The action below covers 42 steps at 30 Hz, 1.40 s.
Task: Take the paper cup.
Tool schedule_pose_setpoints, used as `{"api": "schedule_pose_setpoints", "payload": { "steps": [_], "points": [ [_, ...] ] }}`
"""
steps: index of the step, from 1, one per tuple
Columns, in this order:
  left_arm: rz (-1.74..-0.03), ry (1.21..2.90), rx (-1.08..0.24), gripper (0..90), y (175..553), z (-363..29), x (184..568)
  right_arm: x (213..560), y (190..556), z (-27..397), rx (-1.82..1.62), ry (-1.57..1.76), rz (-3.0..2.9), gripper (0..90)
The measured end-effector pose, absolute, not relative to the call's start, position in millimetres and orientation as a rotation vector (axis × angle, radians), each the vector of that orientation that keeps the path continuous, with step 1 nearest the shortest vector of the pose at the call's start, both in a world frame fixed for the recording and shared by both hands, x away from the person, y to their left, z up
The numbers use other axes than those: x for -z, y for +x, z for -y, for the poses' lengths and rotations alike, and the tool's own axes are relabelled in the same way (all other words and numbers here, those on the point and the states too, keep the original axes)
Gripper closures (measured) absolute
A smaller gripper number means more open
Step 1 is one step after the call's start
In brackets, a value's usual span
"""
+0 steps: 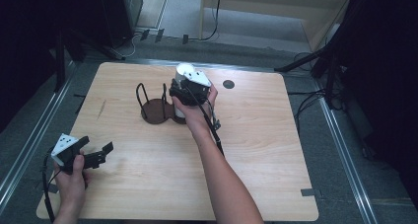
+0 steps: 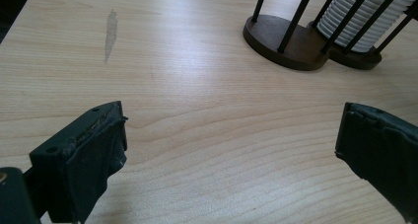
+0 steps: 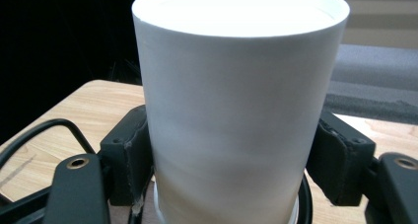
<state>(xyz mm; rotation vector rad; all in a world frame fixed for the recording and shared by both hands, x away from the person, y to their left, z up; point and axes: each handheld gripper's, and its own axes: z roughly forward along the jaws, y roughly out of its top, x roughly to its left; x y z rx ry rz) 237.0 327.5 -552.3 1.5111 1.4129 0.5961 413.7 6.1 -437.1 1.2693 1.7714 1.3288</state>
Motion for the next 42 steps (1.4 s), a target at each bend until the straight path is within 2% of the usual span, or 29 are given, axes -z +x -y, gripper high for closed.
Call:
{"api": "schedule_pose_setpoints", "payload": {
  "steps": [24,33,42],
  "points": [
    [-1.412,1.504,-0.593,0.0,237,-328,552,387,406,5,-1.43,1.195,-1.674,27.3],
    [-1.411,1.502,-0.593,0.0,237,-328,552,361,384,36,-1.507,1.187,-1.622,27.4],
    [-1.413,1.501,-0.593,0.0,236,-328,552,370,361,75,-1.398,1.215,-1.601,27.7]
  ]
}}
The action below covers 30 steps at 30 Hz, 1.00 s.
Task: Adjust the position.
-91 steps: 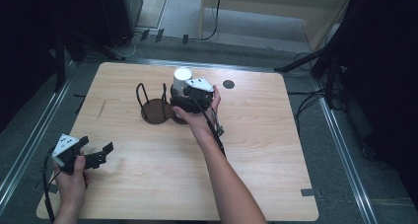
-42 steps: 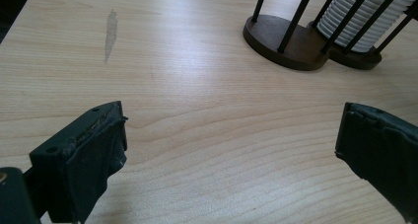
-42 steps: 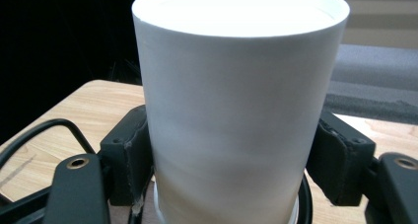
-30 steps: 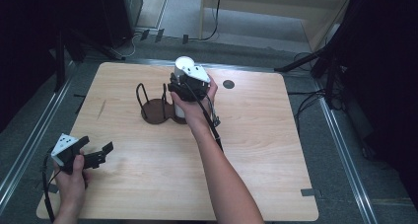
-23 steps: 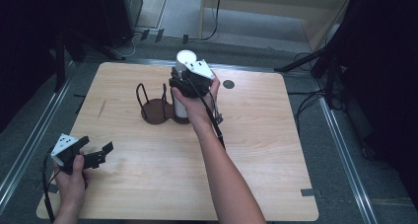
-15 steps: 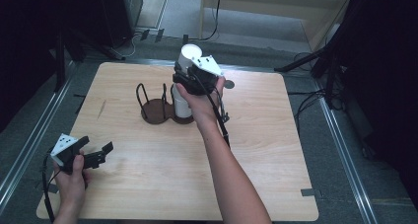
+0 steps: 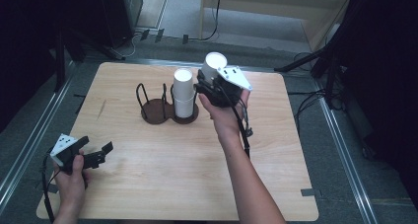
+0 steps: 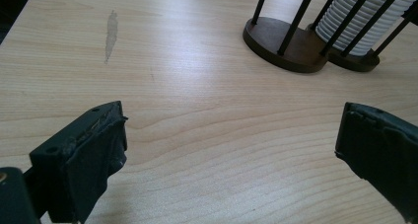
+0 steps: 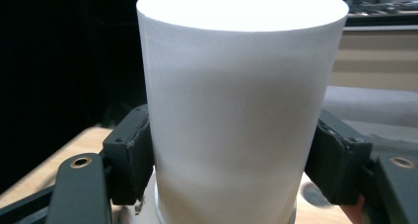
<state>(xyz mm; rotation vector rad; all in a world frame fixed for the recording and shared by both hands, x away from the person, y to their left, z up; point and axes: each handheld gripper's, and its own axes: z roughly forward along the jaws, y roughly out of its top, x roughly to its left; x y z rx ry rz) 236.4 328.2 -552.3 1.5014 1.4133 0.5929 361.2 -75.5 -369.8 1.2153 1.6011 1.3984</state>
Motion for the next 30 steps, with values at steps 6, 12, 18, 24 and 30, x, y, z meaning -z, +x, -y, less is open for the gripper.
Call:
{"api": "schedule_pose_setpoints", "payload": {
  "steps": [6,12,18,24,30],
  "points": [
    [-1.409,1.501,-0.593,0.0,236,-329,552,388,343,108,-1.362,1.245,-1.586,27.7],
    [-1.411,1.498,-0.599,0.0,236,-328,552,410,328,138,-1.349,1.292,-1.582,27.7],
    [-1.407,1.518,-0.633,0.0,235,-324,552,436,314,164,-1.347,1.321,-1.595,28.2],
    [-1.407,1.53,-0.657,0.0,235,-322,551,451,303,187,-1.385,1.362,-1.561,28.5],
    [-1.407,1.545,-0.69,0.0,232,-320,549,469,295,195,-1.34,1.383,-1.581,28.4]
  ]
}}
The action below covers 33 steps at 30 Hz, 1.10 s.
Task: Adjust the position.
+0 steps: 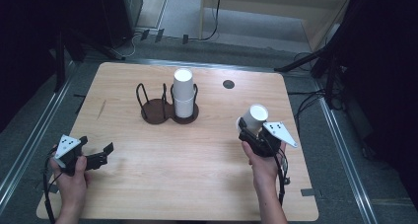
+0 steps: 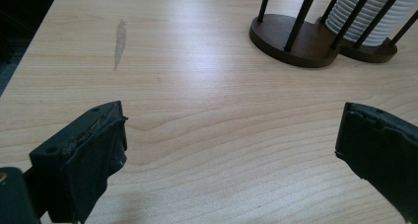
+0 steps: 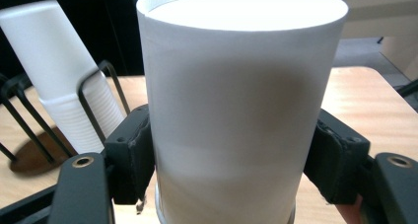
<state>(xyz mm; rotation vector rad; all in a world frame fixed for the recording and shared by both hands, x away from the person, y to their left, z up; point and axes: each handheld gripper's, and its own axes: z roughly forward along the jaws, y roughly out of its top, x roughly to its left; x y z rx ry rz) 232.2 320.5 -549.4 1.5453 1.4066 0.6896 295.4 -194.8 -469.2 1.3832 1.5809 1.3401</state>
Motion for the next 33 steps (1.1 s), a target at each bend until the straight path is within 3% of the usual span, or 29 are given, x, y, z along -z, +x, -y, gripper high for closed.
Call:
{"api": "schedule_pose_setpoints", "payload": {
  "steps": [8,18,24,33],
  "points": [
    [-1.407,1.539,-0.697,0.0,230,-313,542,474,288,200,-1.371,1.41,-1.598,28.5],
    [-1.278,1.591,-0.684,0.0,242,-261,516,485,281,195,-1.309,1.364,-1.643,28.8],
    [-1.187,1.636,-0.581,0.0,253,-230,507,497,281,181,-1.275,1.33,-1.705,28.7],
    [-1.127,1.68,-0.499,0.0,256,-213,503,504,275,152,-1.27,1.27,-1.791,28.7]
  ]
}}
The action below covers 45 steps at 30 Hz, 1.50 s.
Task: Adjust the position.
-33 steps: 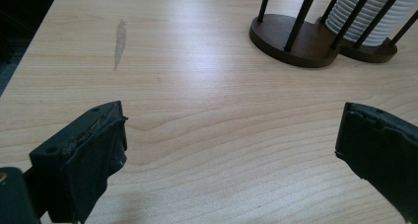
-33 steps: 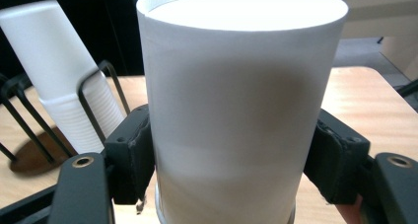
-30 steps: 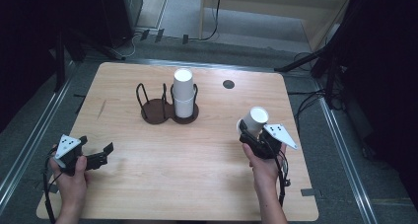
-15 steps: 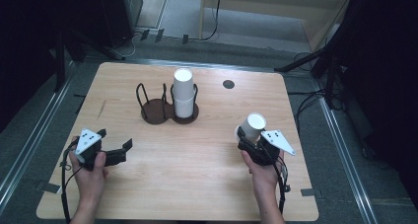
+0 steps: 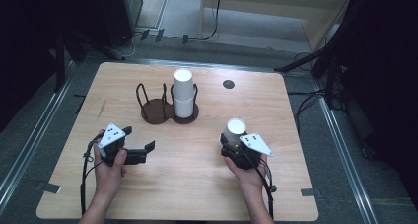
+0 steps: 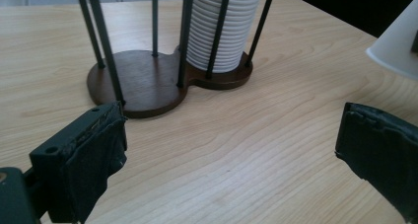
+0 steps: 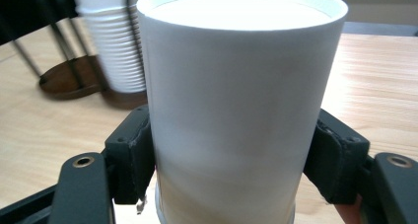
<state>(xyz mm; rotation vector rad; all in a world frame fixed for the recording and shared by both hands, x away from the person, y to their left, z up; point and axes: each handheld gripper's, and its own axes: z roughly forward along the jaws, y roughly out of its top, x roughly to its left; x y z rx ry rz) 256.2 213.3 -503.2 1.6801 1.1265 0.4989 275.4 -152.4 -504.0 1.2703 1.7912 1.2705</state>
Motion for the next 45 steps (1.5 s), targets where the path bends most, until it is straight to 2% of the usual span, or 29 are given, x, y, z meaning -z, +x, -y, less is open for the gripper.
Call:
{"api": "schedule_pose_setpoints", "payload": {
  "steps": [6,19,22,31,34,45],
  "points": [
    [-1.105,1.719,-0.442,0.0,256,-203,494,513,266,123,-1.171,1.122,-1.877,28.5],
    [-1.024,1.852,-0.322,0.0,255,-165,489,520,256,102,-1.015,0.94,-1.898,28.3],
    [-1.019,1.862,-0.331,6.1,252,-157,486,520,253,99,-1.004,0.915,-1.903,28.3],
    [-0.952,1.892,-0.311,7.0,248,-144,485,521,245,86,-0.932,0.775,-1.893,28.3],
    [-0.925,1.898,-0.308,14.0,246,-140,485,524,241,79,-0.907,0.718,-1.901,28.3],
    [-0.832,1.941,-0.302,16.5,240,-130,485,528,235,71,-0.843,0.587,-1.885,28.4]
  ]
}}
